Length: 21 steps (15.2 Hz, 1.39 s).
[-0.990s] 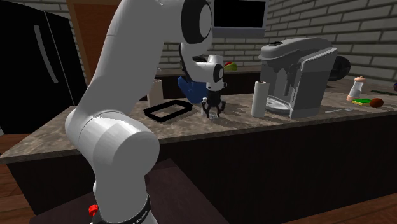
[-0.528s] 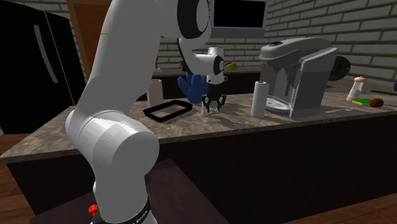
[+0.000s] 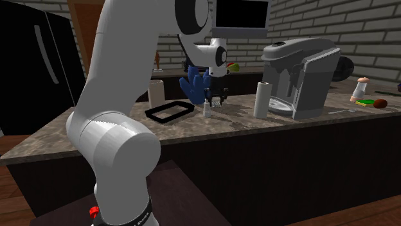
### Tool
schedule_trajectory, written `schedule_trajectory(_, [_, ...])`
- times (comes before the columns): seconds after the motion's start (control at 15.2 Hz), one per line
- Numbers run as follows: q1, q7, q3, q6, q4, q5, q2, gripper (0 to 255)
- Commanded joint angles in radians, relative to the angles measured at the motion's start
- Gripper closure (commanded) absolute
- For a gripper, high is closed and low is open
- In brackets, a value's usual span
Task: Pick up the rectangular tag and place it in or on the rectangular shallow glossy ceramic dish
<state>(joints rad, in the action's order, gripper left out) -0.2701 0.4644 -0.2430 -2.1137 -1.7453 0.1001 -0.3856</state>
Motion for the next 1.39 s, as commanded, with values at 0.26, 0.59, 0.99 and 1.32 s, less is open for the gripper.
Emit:
schedule_trajectory(0.26, [0.003,0.006,-0.004,0.058,0.027,-0.010,0.031,255])
schedule_trajectory(0.59, [-0.071,-0.103,-0.036,0.059,0.025,0.001,0.032,255])
schedule_trajectory(0.99, [-0.165,-0.236,-0.072,0.076,0.064,0.022,0.005,255])
schedule_trajectory(1.32, [-0.250,-0.345,-0.096,0.102,0.132,0.046,-0.042,255])
